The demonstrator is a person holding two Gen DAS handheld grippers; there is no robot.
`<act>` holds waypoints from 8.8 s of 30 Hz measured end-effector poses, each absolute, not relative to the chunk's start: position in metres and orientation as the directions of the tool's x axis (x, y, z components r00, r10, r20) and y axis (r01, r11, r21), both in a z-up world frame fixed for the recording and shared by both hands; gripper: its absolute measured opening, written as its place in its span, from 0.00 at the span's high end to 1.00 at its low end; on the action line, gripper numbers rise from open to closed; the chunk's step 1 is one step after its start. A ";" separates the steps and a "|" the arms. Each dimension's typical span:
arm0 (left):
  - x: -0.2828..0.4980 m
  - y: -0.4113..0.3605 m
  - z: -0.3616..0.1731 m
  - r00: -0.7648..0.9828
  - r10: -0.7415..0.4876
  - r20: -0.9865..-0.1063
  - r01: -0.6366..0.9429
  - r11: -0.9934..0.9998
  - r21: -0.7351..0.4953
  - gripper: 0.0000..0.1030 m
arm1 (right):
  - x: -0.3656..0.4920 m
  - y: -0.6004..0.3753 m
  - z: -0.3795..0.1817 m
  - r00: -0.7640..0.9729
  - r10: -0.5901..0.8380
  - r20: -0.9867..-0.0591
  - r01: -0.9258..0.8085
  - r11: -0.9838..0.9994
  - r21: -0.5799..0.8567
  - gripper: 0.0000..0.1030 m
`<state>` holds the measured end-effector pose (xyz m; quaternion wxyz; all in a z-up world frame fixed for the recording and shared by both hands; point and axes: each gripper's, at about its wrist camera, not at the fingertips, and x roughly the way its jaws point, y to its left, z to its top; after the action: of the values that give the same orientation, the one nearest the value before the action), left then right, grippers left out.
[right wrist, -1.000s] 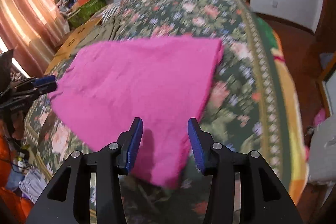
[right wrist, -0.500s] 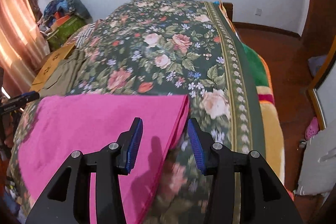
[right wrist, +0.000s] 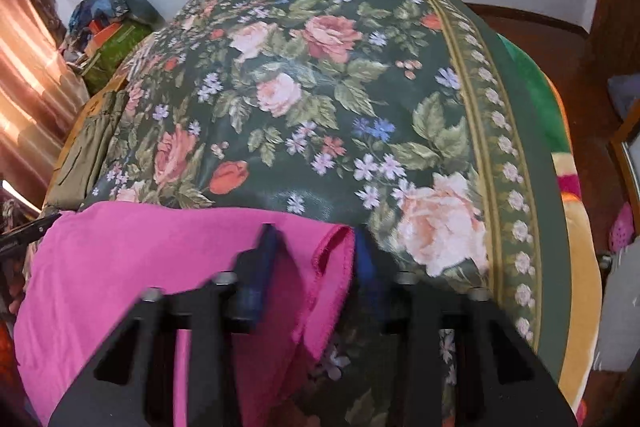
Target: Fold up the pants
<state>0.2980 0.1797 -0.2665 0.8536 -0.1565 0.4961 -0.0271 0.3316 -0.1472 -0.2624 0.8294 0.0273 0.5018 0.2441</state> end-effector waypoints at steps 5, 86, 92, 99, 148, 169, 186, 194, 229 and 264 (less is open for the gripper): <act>0.293 0.173 -0.262 0.529 -0.127 -0.839 -0.103 0.972 -0.211 0.86 | 0.329 -0.142 -0.257 0.416 0.434 -0.799 -0.409 0.874 0.262 0.94; 0.180 0.124 -0.247 0.560 -0.286 -0.778 -0.259 0.831 -0.493 0.61 | 0.142 -0.131 -0.227 0.383 0.486 -0.785 -0.544 0.806 0.234 0.48; 0.172 0.115 -0.227 0.608 -0.211 -0.765 -0.226 0.879 -0.421 0.72 | 0.144 -0.128 -0.224 0.377 0.467 -0.800 -0.545 0.810 0.216 0.48; 0.143 0.098 -0.191 0.663 -0.062 -0.746 -0.163 0.961 -0.224 0.77 | 0.143 -0.118 -0.203 0.382 0.453 -0.806 -0.558 0.808 0.189 0.48; 0.137 -0.047 -0.122 0.756 -0.133 -0.641 0.219 0.974 0.055 0.79 | 0.109 -0.120 -0.201 0.338 0.582 -0.740 -0.546 0.762 0.349 0.44; 0.180 -0.105 -0.172 0.563 -0.282 -0.777 0.372 0.926 -0.067 0.79 | 0.114 -0.159 -0.222 0.348 0.562 -0.750 -0.475 0.796 0.375 0.43; 0.170 -0.102 -0.155 0.567 -0.316 -0.760 0.388 0.917 -0.091 0.50 | 0.106 -0.191 -0.206 0.412 0.530 -0.741 -0.419 0.832 0.362 0.43; 0.195 -0.043 -0.135 0.652 -0.224 -0.724 0.258 0.964 -0.067 0.45 | 0.103 -0.189 -0.180 0.460 0.543 -0.703 -0.441 0.827 0.349 0.43; 0.301 0.046 -0.244 0.432 -0.266 -0.861 0.224 0.957 -0.183 0.69 | 0.154 -0.163 -0.222 0.406 0.471 -0.783 -0.421 0.857 0.298 0.43; 0.160 0.084 -0.234 0.475 -0.248 -0.845 0.034 0.964 -0.264 0.71 | 0.145 -0.133 -0.217 0.309 0.557 -0.771 -0.520 0.778 0.353 0.58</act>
<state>0.1601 0.0838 -0.2343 0.8521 -0.1057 0.5059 -0.0826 0.1453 -0.1327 -0.2167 0.8088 0.0189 0.4845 0.3328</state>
